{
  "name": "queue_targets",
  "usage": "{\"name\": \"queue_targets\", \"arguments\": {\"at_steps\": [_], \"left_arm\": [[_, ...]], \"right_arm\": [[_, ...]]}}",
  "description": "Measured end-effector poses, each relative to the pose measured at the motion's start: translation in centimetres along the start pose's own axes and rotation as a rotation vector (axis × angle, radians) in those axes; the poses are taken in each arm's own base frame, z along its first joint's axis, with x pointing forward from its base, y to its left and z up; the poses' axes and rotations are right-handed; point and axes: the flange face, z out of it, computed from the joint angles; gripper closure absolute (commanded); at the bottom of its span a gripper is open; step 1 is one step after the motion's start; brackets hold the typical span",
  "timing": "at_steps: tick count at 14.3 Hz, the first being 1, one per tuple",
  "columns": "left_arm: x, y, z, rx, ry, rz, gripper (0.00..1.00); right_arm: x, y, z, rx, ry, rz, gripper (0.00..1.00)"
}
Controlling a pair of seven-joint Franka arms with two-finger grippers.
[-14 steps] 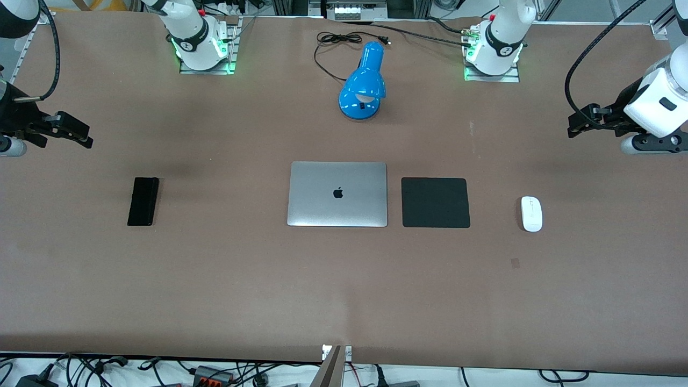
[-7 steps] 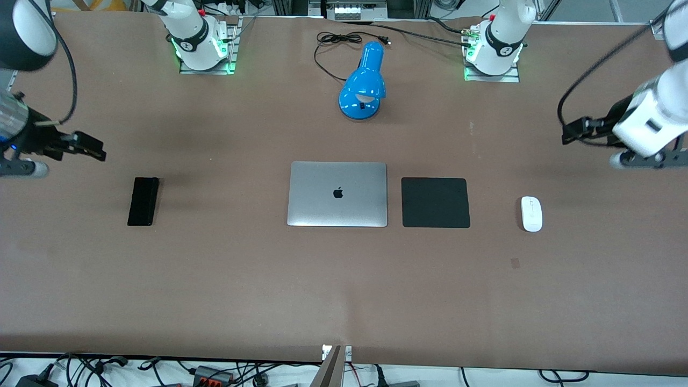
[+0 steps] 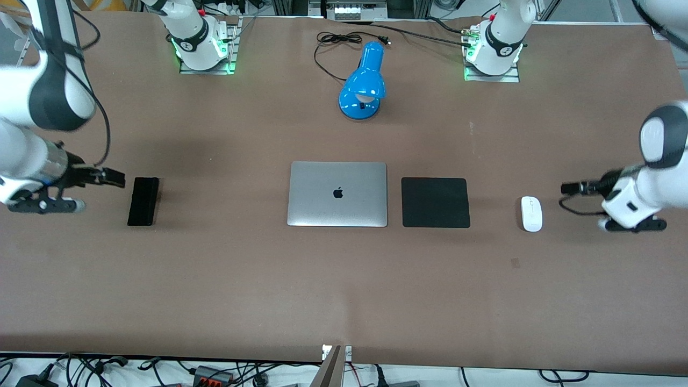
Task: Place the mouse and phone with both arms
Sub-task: 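Reach the right gripper to the phone while the left gripper reaches the mouse, then grasp the black phone with the right gripper while the left grasps the mouse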
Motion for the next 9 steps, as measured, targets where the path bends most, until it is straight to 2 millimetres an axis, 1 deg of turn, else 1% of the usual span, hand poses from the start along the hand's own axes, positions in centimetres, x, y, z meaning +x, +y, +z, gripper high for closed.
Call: {"name": "queue_targets", "arguments": {"at_steps": [1,2,4,6,7,9], "left_arm": [[0.7,0.1,1.8,0.000,0.027,0.015,0.00],[1.1,0.7,3.4,0.001,0.050,0.028,0.00],[1.0,2.2,7.0,0.004,0.096,0.052,0.00],[0.4,3.0,10.4,0.008,0.157,0.066,0.00],[0.1,3.2,11.8,0.010,0.194,0.071,0.00],[-0.8,3.4,14.2,0.012,0.247,0.076,0.00]], "right_arm": [[0.7,0.3,2.2,0.002,-0.001,0.004,0.00],[1.2,0.5,4.5,0.003,-0.001,0.007,0.00],[1.8,1.2,9.3,0.008,-0.006,0.017,0.00],[1.8,2.2,13.8,0.015,-0.040,0.033,0.00],[1.7,2.8,15.5,0.019,-0.054,0.044,0.00],[1.6,4.3,17.9,0.025,-0.075,0.067,0.00]]}}
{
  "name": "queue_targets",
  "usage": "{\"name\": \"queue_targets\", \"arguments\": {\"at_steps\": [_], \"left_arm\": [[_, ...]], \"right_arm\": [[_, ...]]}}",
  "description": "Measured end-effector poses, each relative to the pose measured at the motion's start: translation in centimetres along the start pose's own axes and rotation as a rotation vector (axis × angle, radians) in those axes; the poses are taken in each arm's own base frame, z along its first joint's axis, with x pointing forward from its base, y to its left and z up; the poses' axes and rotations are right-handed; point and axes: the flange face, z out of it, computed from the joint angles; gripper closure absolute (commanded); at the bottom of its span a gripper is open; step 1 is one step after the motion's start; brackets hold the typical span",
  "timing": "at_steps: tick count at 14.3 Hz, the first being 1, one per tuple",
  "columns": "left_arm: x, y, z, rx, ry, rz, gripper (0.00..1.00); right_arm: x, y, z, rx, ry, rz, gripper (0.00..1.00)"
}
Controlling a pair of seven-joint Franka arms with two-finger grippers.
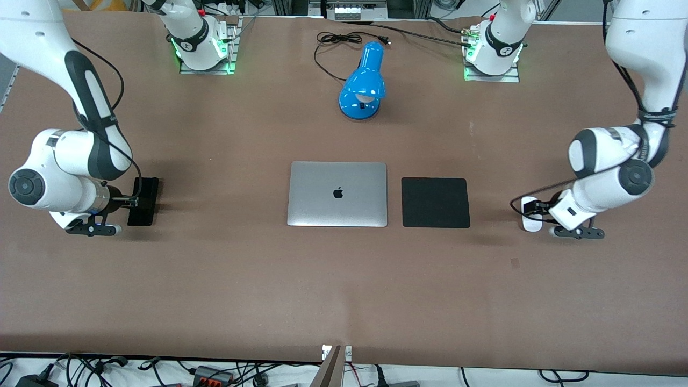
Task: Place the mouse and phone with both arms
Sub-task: 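Grasp the black phone with the right gripper while the left grasps the mouse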
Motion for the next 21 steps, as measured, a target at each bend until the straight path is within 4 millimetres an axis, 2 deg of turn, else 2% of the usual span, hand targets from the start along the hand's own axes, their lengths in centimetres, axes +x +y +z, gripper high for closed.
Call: {"name": "queue_targets", "arguments": {"at_steps": [1,3,11,12,13,14,16,17,20,21], "left_arm": [[-0.6,0.1,0.7,0.000,0.011,0.002,0.00],[-1.4,0.3,1.7,0.008,0.014,0.023,0.11],[-2.0,0.2,2.9,0.040,-0.008,0.075,0.13],[-2.1,0.2,3.3,0.038,-0.015,0.075,0.17],[-2.2,0.3,3.8,0.036,-0.020,0.075,0.27],[-2.2,0.3,4.0,0.035,-0.022,0.075,0.47],[-2.2,0.3,4.2,0.034,-0.020,0.075,0.64],[-2.1,0.3,4.1,0.035,-0.018,0.075,0.68],[-1.4,0.1,2.8,0.041,0.005,0.074,0.71],[-1.0,0.0,1.5,0.045,0.000,0.073,0.70]], "right_arm": [[0.0,0.5,0.8,0.002,-0.010,0.007,0.00],[-0.1,0.7,1.6,0.005,-0.023,0.011,0.00],[-0.3,0.4,4.1,0.010,-0.062,0.008,0.00],[-0.4,0.4,4.3,0.011,-0.067,0.008,0.00],[-0.4,0.4,4.5,0.011,-0.070,0.008,0.00],[-0.5,0.4,4.6,0.011,-0.073,0.008,0.00],[-0.6,0.4,4.9,0.012,-0.079,0.008,0.00],[-0.7,0.4,5.1,0.012,-0.082,0.008,0.00],[-0.8,0.4,5.3,0.013,-0.087,0.008,0.00],[-0.8,0.4,5.3,0.013,-0.087,0.008,0.07]]}}
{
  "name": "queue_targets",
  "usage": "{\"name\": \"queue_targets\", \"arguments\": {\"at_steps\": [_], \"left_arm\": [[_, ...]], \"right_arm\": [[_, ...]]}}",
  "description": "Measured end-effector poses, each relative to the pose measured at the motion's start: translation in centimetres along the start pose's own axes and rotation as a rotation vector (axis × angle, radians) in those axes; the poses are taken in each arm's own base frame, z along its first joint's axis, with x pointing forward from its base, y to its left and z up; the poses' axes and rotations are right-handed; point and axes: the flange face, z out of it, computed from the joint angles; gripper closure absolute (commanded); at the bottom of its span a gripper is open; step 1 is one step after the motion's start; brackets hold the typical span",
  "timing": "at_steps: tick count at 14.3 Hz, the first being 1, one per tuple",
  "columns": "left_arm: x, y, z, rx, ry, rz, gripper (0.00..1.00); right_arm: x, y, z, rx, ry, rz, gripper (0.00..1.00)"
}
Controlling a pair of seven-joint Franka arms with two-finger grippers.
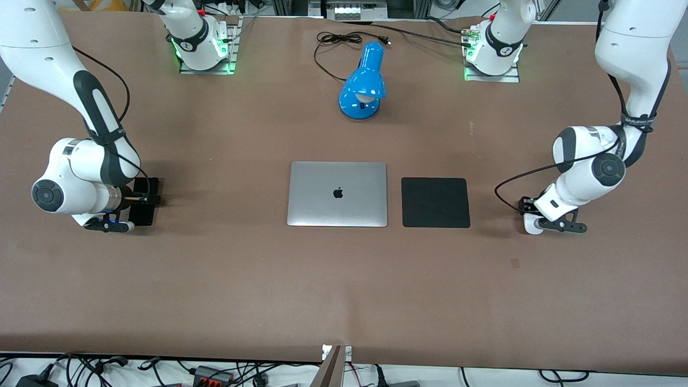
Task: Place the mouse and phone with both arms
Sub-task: 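Grasp the black phone with the right gripper while the left grasps the mouse, then carry the phone toward the laptop while the left gripper lowers mouse onto pad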
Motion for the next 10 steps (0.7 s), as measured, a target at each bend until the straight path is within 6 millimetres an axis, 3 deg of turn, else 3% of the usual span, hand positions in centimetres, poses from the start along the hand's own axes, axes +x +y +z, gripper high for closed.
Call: {"name": "queue_targets", "arguments": {"at_steps": [2,3,5,6,7,10], "left_arm": [[1.2,0.4,-4.4,0.001,-0.067,0.012,0.66],[1.9,1.7,-7.0,-0.004,-0.112,0.023,0.66],[2.9,6.3,-11.1,-0.013,-0.144,0.015,0.68],[3.2,9.3,-11.9,-0.019,-0.143,0.009,0.69],[3.2,12.4,-12.1,-0.027,-0.143,-0.002,0.69],[3.2,20.2,-10.2,-0.050,-0.120,-0.046,0.68]], "right_arm": [[0.0,0.0,0.1,0.000,-0.001,0.000,0.31],[0.0,0.0,0.2,0.000,-0.003,0.000,0.39],[-0.1,0.0,-0.1,0.001,-0.002,0.001,0.60],[-0.1,0.1,0.0,0.002,-0.002,0.002,0.71],[-0.1,0.1,0.0,0.002,-0.002,0.002,0.74],[-0.1,0.0,-0.1,0.002,-0.003,0.001,0.75]]}}
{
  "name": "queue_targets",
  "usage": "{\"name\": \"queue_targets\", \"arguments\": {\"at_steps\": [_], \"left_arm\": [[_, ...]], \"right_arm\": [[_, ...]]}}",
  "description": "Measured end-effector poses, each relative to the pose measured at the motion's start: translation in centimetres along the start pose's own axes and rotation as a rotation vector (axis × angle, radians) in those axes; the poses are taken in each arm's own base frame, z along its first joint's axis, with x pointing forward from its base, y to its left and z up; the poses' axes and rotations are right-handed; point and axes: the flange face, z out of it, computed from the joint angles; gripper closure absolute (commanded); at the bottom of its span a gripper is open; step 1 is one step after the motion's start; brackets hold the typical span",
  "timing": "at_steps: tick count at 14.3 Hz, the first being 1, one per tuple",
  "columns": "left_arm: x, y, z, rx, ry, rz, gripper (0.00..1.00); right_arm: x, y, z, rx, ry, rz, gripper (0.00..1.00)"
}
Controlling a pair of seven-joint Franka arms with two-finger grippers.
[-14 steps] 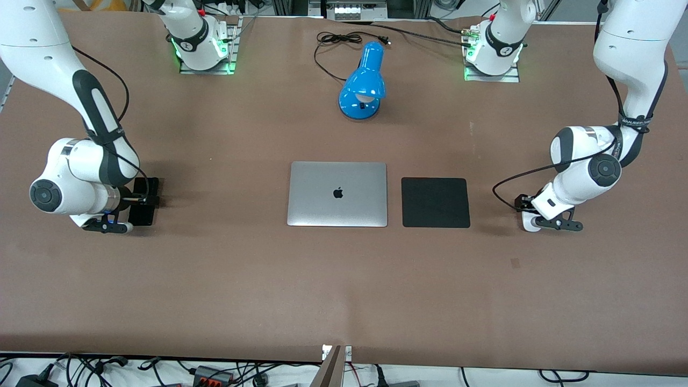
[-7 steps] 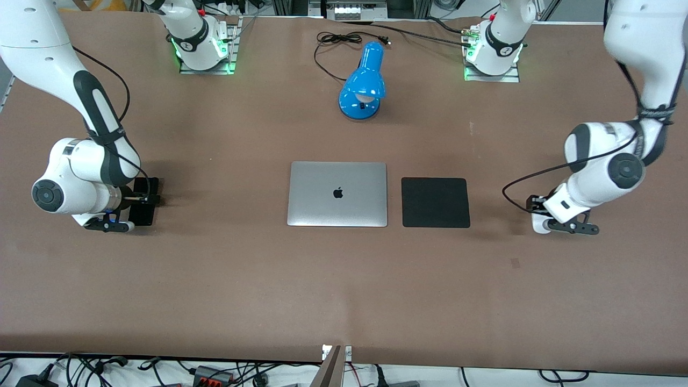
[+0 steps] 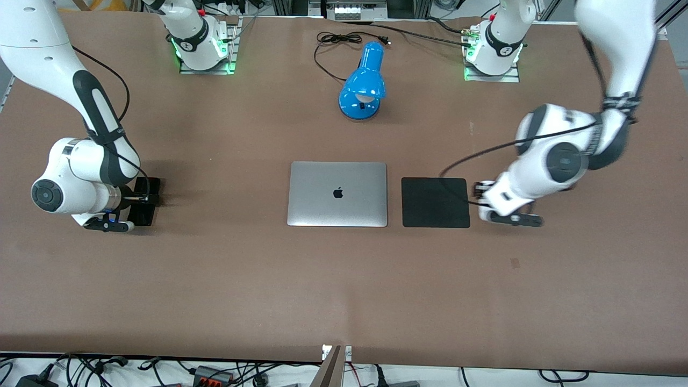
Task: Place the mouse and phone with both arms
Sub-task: 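Carry the phone toward the laptop while the left gripper lowers mouse onto pad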
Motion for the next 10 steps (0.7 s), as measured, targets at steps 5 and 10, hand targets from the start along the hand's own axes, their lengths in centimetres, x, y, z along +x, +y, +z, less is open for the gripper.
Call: {"name": "queue_targets", "arguments": {"at_steps": [5,10], "left_arm": [[0.1,4.3,6.5,0.011,0.024,-0.059,0.66],[-1.2,7.2,10.1,0.074,0.056,-0.103,0.64]], "right_arm": [[0.5,-4.8,-4.9,-0.003,0.034,-0.075,0.74],[-1.8,-20.3,-8.4,-0.011,0.074,-0.086,0.74]]}}
